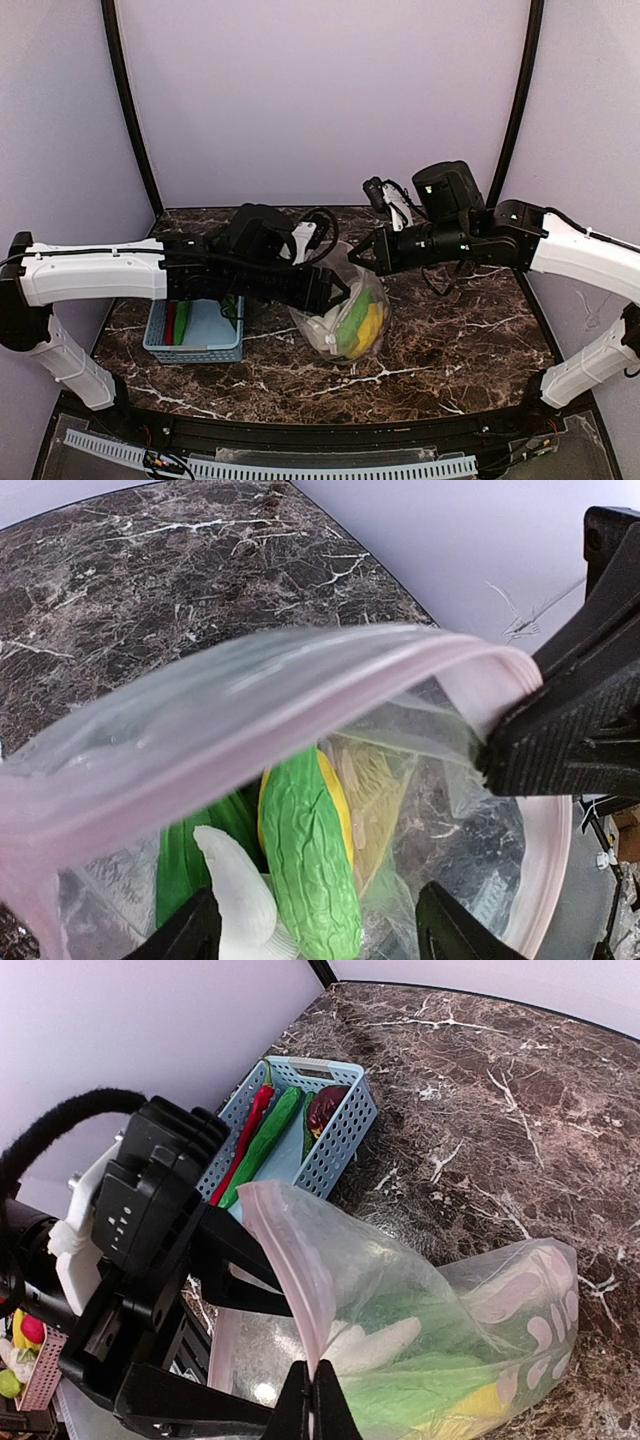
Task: Place the food in the zip-top bag and seal the zipper
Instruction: Place the fake vegetable in the zipper food storage bag, then pick up the fake vegetable from the bin.
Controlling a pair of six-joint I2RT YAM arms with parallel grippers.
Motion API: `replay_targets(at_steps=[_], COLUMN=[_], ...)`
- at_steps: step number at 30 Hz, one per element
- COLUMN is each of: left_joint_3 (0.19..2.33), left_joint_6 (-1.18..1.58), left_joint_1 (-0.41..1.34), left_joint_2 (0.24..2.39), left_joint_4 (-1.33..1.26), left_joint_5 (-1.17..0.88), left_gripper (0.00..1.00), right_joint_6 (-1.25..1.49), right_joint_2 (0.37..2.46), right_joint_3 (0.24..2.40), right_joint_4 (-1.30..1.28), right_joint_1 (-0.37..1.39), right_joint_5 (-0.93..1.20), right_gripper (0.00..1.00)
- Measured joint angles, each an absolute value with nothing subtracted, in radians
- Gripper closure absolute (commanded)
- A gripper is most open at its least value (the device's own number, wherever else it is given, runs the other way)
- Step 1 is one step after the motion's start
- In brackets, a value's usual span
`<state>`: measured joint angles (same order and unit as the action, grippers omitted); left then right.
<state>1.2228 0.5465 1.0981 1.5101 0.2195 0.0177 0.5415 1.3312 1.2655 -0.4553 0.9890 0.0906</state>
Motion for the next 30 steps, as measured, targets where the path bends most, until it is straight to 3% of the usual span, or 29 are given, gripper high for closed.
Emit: replay_targets(at_steps=[5,17,30], left_joint_3=[1.223,1.209,1.091], left_joint_6=[0.555,0.577,0.581], left_joint_1=[1.098,1.055,0.672], left_joint_2=[1.456,1.248,1.148], left_joint_4=[0.227,0.359,0.440], left_joint_5=[0.014,0.026,-0.024], left_gripper=[0.23,0.20,0.19], right_joint_6=[0.542,0.541,0.541], right_joint_2=[1.331,1.331,1.331], right_joint_3=[1.264,1.260,1.258], right_joint_4=[-0.455,-0.449,-0.448], right_joint_1=[0.989,0.989,0.989], right_joint_5=[0.090,0.085,0.085], right_gripper=[1.00,1.00,1.00])
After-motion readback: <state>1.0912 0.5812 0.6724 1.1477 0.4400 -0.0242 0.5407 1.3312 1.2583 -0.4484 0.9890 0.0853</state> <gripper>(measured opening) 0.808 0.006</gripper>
